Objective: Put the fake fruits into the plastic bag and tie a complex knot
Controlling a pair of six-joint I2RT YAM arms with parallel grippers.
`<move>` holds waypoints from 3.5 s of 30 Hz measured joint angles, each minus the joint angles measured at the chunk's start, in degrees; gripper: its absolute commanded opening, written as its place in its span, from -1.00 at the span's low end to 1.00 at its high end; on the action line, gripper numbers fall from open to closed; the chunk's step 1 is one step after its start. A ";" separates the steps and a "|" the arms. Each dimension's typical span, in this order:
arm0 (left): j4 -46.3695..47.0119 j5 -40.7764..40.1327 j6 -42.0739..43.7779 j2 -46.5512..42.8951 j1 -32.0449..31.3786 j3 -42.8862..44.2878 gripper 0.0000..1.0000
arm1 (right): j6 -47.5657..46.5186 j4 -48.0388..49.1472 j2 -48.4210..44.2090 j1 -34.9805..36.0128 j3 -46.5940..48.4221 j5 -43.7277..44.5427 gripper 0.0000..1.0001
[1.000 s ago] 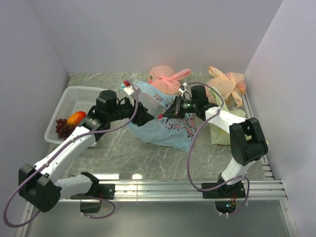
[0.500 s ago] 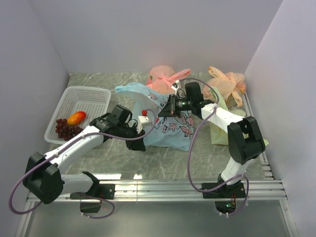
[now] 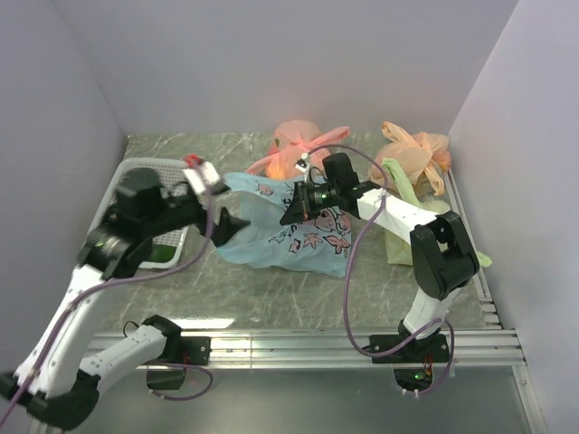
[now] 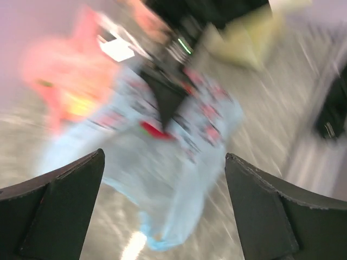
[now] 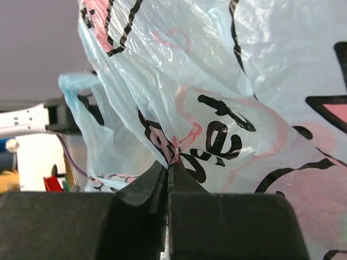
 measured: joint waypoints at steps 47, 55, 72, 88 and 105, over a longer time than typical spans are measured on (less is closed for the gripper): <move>-18.69 -15.21 35.71 65.99 47.56 25.00 -0.61 | -12.37 -14.82 -0.07 -1.66 6.23 0.68 -1.00; -23.06 5.05 28.92 45.90 46.86 25.05 -0.99 | -4.42 -10.29 -0.28 -3.08 6.16 1.07 -1.00; 14.86 6.97 1.14 27.50 5.90 -8.07 -0.99 | 3.56 -4.48 -1.66 -3.80 4.81 0.07 -1.00; 24.50 11.17 -11.21 38.27 -0.50 -9.68 0.03 | 6.95 0.20 -4.87 -4.42 -1.40 -0.13 -1.00; 5.05 7.80 -0.02 17.81 15.10 4.09 0.99 | -2.75 -2.91 -6.84 -2.23 -6.97 0.07 -1.00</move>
